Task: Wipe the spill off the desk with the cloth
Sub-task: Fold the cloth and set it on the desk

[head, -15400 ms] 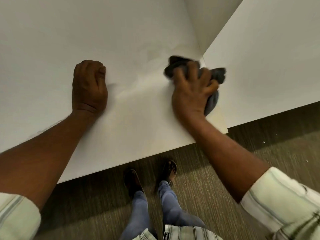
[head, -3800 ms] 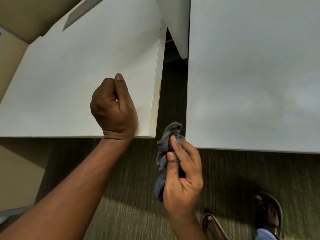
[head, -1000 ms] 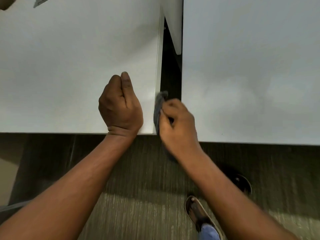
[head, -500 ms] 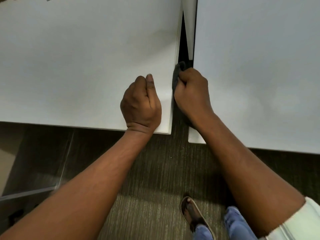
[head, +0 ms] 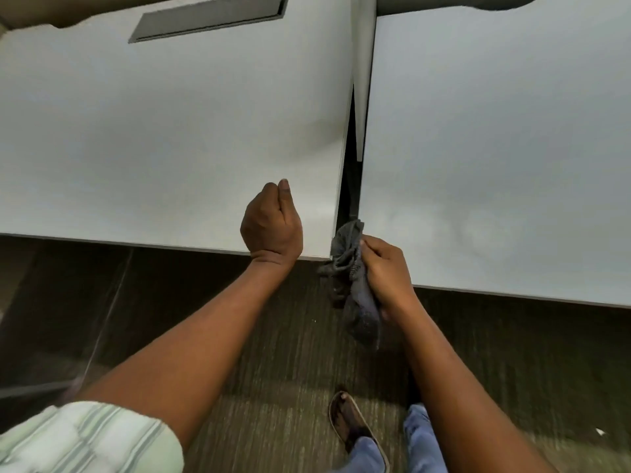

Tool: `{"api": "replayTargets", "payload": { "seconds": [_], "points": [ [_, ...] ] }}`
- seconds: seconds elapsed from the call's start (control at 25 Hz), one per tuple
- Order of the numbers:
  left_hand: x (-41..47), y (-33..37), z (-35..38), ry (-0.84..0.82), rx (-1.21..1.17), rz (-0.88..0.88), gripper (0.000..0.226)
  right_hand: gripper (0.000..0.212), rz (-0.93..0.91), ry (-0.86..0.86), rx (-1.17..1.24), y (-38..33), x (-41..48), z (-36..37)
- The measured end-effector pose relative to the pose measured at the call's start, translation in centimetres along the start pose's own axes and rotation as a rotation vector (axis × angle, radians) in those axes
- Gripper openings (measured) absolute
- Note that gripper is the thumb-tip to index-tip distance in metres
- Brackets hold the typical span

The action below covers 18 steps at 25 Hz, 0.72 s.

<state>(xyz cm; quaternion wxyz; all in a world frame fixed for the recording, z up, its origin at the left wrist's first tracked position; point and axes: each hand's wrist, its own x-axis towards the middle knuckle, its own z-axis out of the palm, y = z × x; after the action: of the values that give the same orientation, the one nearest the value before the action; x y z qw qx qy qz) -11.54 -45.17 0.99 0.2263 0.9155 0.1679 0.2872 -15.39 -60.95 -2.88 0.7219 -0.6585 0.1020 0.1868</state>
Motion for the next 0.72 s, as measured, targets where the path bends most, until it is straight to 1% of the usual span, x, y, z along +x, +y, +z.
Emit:
{"api": "replayTargets", "payload": {
  "seconds": [0.08,0.16,0.2,0.24,0.32,0.4,0.48,0.52,0.6,0.72],
  "points": [
    [-0.9,-0.6,-2.5,0.007,-0.051,-0.117,0.035,0.022,0.080,0.027,0.340,-1.5,-1.3,0.1],
    [-2.0,-1.5,-4.9,-0.043,-0.140,-0.340,0.038,0.011,0.177,0.078,0.648,-2.6,-2.4,0.5],
    [-2.8,-2.0,-6.2,-0.096,-0.212,-0.478,0.039,0.014,0.231,0.089,0.778,-3.0,-2.9,0.8],
    [-3.5,-2.3,-7.4,-0.170,-0.289,-0.608,0.038,0.022,0.271,0.078,0.873,-3.4,-3.5,1.1],
    [-5.1,-2.8,-9.6,-0.400,-0.393,-0.793,0.038,0.034,0.303,0.026,0.969,-4.0,-4.8,2.2],
    [-6.8,-2.9,-11.3,-0.661,-0.523,-0.914,0.038,0.038,0.278,-0.003,0.997,-4.5,-5.7,3.2],
    [-7.9,-2.8,-12.7,-0.843,-0.757,-1.035,0.038,0.045,0.222,-0.032,1.031,-5.3,-6.4,4.1],
    [-8.3,-2.7,-13.3,-0.899,-0.915,-1.085,0.039,0.048,0.191,-0.046,1.055,-5.7,-6.8,4.5],
    [-8.4,-2.4,-14.0,-0.957,-1.197,-1.116,0.043,0.049,0.120,-0.070,1.101,-6.5,-7.3,5.1],
    [-7.6,-1.3,-14.4,-0.919,-1.464,-1.101,0.039,0.055,0.058,-0.098,1.174,-7.5,-7.1,5.2]
  ]
}}
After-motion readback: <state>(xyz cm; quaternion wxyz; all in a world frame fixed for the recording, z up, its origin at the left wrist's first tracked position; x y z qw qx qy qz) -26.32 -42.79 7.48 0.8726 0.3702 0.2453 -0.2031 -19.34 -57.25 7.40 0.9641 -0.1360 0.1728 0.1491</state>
